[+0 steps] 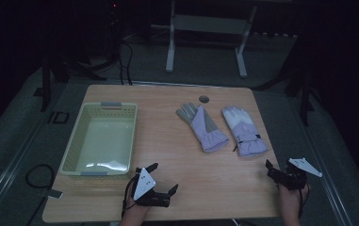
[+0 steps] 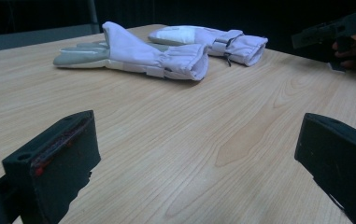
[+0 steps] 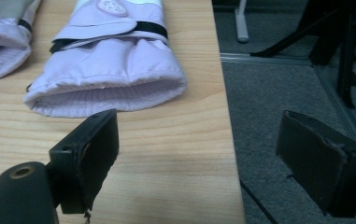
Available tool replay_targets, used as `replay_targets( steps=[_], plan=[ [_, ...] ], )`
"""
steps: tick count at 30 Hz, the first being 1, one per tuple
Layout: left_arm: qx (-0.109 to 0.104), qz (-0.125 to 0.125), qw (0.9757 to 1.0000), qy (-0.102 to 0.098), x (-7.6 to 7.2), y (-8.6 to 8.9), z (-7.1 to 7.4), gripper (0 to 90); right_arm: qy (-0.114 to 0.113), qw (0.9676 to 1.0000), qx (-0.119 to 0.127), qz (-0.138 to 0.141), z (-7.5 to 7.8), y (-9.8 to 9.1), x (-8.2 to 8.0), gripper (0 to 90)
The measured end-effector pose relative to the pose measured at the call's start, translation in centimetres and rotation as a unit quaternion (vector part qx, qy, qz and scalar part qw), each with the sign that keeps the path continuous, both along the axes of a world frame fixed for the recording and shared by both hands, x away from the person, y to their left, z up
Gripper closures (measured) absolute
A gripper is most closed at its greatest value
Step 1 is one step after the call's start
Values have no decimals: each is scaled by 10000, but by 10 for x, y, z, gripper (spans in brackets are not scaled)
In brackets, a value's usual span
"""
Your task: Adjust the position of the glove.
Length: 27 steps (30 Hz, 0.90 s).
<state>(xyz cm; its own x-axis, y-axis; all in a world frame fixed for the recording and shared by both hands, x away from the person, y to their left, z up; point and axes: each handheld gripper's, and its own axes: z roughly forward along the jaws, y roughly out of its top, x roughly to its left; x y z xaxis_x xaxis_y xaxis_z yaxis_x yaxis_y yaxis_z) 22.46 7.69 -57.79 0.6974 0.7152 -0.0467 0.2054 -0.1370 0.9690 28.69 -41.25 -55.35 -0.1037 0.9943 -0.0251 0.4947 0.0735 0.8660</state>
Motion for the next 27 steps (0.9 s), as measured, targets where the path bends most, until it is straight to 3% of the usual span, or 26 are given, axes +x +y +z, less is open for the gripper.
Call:
replay_targets(
  steps=[9, 12, 16, 27],
  plan=[
    [3, -23, 10000, -36, 0, -1, 0, 0, 87, 9999, 17, 113, 4, 1, 1, 133],
    [9, -49, 10000, -12, 1, -1, 0, 0, -8, 9996, 223, 201, 14, 4, -1, 133],
    [8, -50, 10000, -26, 1, -1, 0, 0, -91, 9995, -37, 316, 25, 16, 0, 132],
    [-20, -44, 10000, -59, 0, 0, 0, 0, -390, 9967, 130, 698, 68, 39, 18, 132]
  ],
)
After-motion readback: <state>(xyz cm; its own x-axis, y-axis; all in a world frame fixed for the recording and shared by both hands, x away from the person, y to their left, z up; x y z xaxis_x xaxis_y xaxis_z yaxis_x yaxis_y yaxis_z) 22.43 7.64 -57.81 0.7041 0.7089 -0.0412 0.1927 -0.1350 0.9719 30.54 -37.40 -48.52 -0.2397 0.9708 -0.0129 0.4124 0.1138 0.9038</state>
